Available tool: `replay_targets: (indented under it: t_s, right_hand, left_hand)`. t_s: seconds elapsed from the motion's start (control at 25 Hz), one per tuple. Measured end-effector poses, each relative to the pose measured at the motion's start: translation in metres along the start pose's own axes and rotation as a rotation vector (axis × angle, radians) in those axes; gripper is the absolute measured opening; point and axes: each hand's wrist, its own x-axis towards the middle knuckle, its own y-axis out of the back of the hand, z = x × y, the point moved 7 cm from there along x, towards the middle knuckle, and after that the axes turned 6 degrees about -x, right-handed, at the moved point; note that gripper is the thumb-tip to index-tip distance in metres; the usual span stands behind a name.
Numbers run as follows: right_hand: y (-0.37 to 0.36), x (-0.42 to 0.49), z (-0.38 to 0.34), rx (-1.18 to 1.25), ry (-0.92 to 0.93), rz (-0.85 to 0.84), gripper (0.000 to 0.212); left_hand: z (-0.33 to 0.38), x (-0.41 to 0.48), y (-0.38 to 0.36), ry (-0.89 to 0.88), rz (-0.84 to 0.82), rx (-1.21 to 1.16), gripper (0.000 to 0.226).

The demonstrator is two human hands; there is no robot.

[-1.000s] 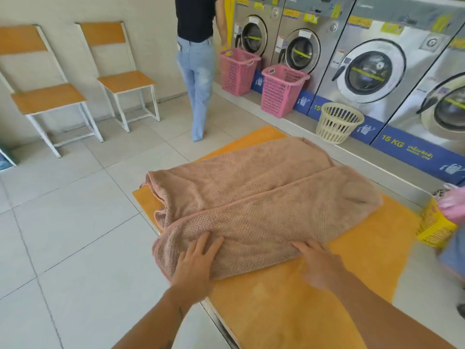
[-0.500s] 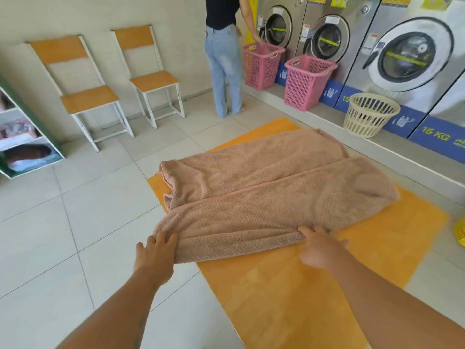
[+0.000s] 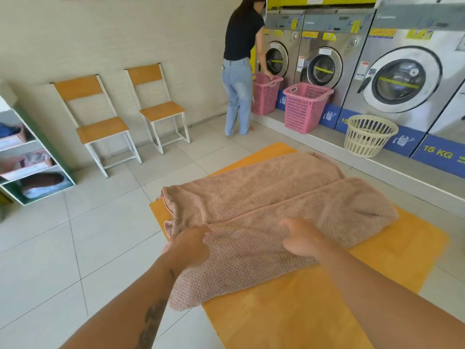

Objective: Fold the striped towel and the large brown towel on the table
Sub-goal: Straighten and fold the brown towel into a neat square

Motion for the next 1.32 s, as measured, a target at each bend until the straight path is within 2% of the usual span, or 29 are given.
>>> replay_targets:
  t_s: [0.08,0.2,0.44,0.6,0.72,0.8,0.88,0.96,1.08,1.24,1.32]
  right_hand:
    - [0.011,0.014,-0.015,-0.013,0.025,0.007,0.073]
    - [0.015,0.043,-0.025,-0.114,0.004,-0.03,0.069]
    - [0.012,0.116,-0.023,-0.302,-0.072,-0.024,0.058]
    - [0.007,0.146,-0.01,-0.446,-0.069,-0.048,0.065]
    - [0.017,0.154,0.0,-0.599,-0.121,-0.055,0.05]
    - [0.025,0.157,0.009,-0.675,-0.133,-0.06,0.047]
    - [0.035,0.157,0.019,-0.698,-0.139,-0.099,0.047]
    - [0.046,0.155,0.024,-0.677,-0.145,-0.117,0.037]
    - [0.067,0.146,0.026,-0.692,-0.141,-0.064,0.017]
    - [0.104,0.122,0.058,-0.896,-0.242,0.021,0.021]
    - [0.107,0.103,0.086,-0.877,-0.309,0.028,0.036]
  left_hand:
    - [0.015,0.02,0.003,-0.033,-0.017,-0.045,0.066]
    - [0.027,0.055,-0.006,-0.065,-0.096,-0.036,0.065]
    - [0.028,0.122,-0.046,-0.093,-0.285,0.138,0.045]
    - [0.043,0.14,-0.05,-0.202,-0.513,0.002,0.025]
    - [0.046,0.154,-0.03,-0.3,-0.444,-0.114,0.016]
    - [0.043,0.16,-0.013,-0.336,-0.376,-0.156,0.01]
    - [0.041,0.163,0.004,-0.358,-0.309,-0.209,0.018]
    - [0.042,0.16,0.02,-0.382,-0.227,-0.244,0.02]
    - [0.045,0.15,0.036,-0.393,-0.103,-0.112,0.019]
    - [0.013,0.141,0.046,-0.227,-0.035,0.087,0.013]
    - [-0.012,0.131,0.043,-0.138,-0.073,0.109,0.02]
